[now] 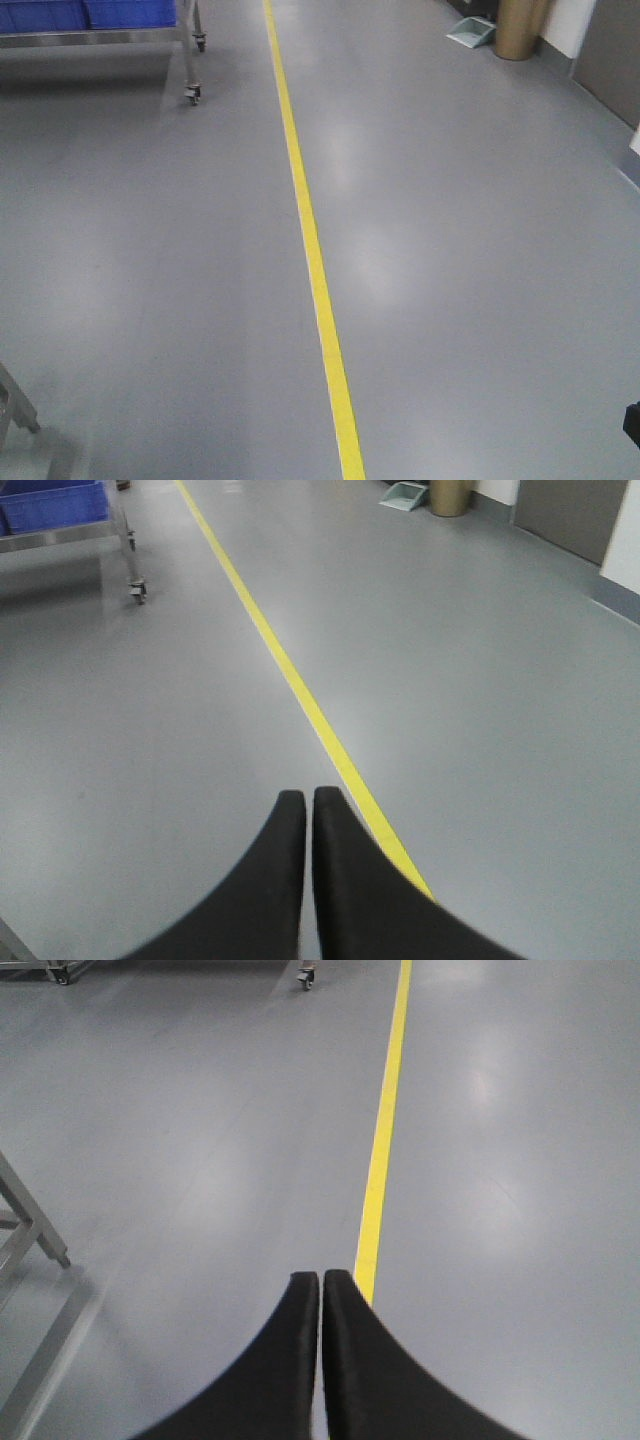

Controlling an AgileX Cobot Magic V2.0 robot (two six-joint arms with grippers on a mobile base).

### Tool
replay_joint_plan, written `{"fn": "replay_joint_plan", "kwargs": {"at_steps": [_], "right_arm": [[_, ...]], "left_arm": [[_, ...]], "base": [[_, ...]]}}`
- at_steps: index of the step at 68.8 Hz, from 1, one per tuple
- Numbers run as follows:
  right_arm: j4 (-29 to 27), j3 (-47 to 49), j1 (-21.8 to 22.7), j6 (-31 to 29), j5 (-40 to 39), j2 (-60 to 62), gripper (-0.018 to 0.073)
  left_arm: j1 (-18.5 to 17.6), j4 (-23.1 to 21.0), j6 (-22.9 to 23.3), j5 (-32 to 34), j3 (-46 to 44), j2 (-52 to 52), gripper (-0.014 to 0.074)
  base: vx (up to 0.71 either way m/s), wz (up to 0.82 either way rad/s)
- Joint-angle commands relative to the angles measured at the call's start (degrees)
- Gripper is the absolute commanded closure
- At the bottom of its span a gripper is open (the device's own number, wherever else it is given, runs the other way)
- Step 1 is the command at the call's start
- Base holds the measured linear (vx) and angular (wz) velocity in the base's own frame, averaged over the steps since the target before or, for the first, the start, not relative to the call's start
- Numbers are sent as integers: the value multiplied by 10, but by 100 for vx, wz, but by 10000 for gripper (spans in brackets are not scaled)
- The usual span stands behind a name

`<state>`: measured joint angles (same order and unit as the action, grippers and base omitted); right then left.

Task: Move and align brake pads A on conveyor
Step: 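Drive along the yellow floor line with empty grippers, then turn toward the steel table with blue bins and approach it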

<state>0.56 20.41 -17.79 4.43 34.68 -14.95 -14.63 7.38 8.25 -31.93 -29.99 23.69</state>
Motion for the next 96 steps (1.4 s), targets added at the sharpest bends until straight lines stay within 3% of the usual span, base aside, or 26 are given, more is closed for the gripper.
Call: {"fn": "replay_joint_plan", "kwargs": {"at_steps": [1,53,96], "right_arm": [[4,16,0,-7,-40,-4,569],[4,16,0,-7,-39,-4,569],[4,16,0,-7,-37,-4,569]], "left_arm": [[2,2,4,40,-15,3,603],[2,2,4,40,-15,3,603],[2,2,4,40,-15,3,603]], "base": [[62,23],[56,15],[35,12]]}}
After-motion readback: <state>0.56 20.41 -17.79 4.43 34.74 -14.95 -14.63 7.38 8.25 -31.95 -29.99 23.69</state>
